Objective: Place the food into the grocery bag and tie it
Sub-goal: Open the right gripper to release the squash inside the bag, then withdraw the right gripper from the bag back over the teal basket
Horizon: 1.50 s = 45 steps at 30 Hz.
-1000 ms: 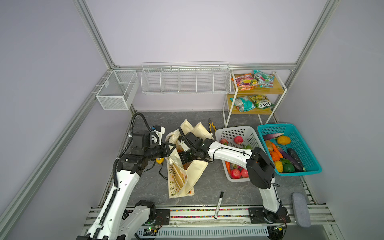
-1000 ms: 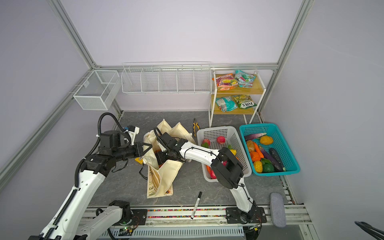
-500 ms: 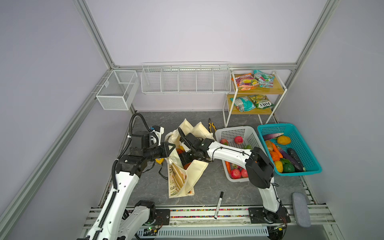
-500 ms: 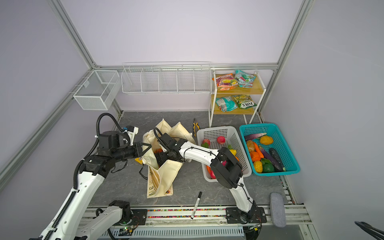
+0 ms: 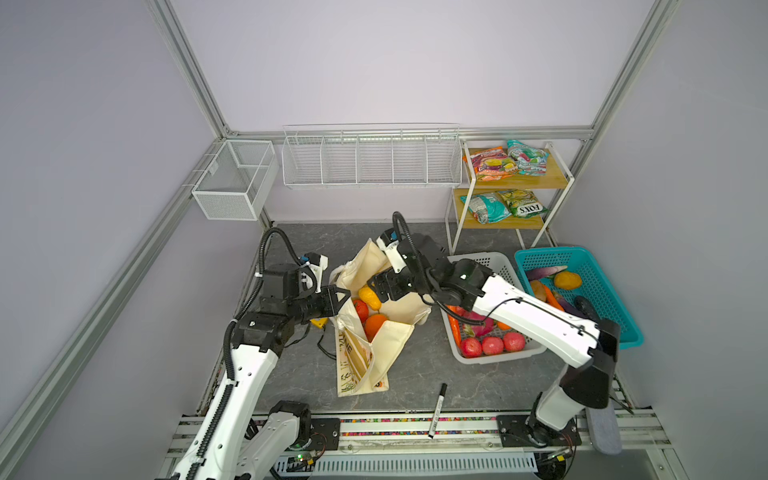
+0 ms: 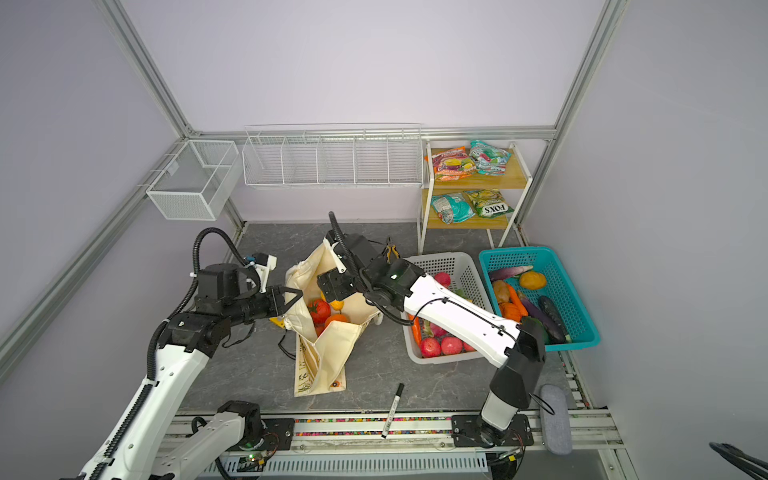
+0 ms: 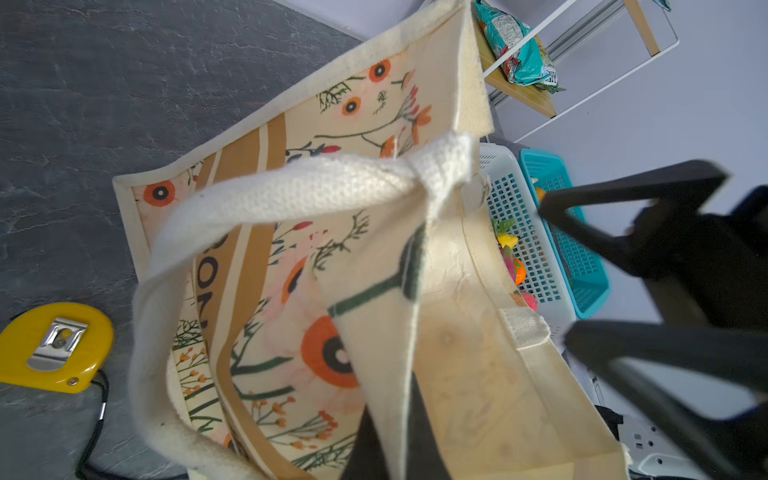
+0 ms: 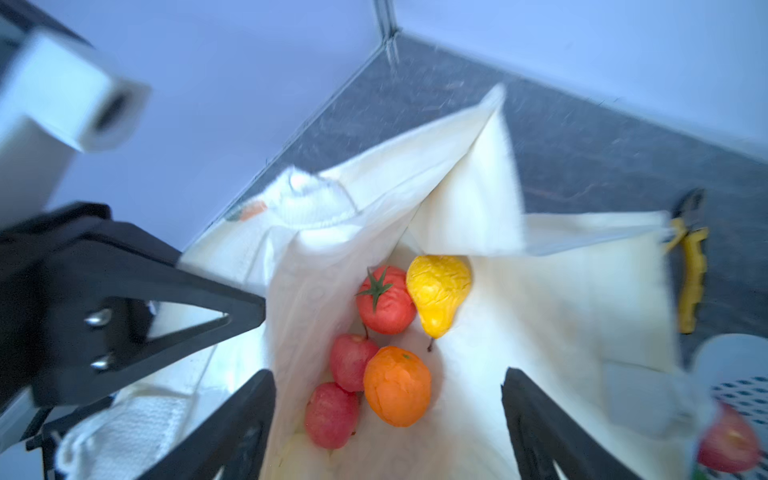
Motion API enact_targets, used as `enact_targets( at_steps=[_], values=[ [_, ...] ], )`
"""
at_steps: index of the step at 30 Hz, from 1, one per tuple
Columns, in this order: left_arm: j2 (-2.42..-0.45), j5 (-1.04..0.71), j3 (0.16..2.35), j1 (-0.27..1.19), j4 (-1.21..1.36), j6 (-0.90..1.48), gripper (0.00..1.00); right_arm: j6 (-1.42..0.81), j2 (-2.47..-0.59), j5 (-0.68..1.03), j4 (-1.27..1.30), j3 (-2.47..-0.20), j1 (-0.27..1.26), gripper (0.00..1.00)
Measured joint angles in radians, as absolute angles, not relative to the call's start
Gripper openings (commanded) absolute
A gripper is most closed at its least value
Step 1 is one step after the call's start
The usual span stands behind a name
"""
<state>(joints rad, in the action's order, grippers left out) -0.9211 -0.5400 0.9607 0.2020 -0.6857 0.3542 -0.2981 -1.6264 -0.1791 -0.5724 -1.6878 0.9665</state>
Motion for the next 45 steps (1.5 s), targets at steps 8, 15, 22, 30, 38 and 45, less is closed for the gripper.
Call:
enact_targets(
  at_steps=[8,15,22,30,38,45],
  values=[
    [-0.920,-0.536,0.956,0.202,-0.685,0.354,0.00,-0.273,-1.442,-0.456,-0.626,-1.605,0.717,0.88],
    [-0.920,-0.533,0.956,0.202,-0.685,0.354,0.00,-0.331,-1.365,-0.577,-0.722,-1.479,0.366,0.88],
    [-0.930,-0.524,0.956,0.201,-0.685,0.354,0.00,-0.477,-1.368,-0.602,-0.743,-1.362,0.014,0.88],
    [-0.936,-0.516,0.956,0.201,-0.685,0.355,0.00,-0.730,-1.504,-0.603,-0.645,-1.293,-0.161,0.88],
    [-0.939,-0.508,0.957,0.201,-0.686,0.366,0.00,-0.920,-1.765,-0.600,-0.624,-1.409,-0.229,0.89],
    [-0.952,-0.490,0.971,0.201,-0.702,0.366,0.00,-1.024,-1.850,-0.572,-0.584,-1.427,-0.267,0.90]
  ],
)
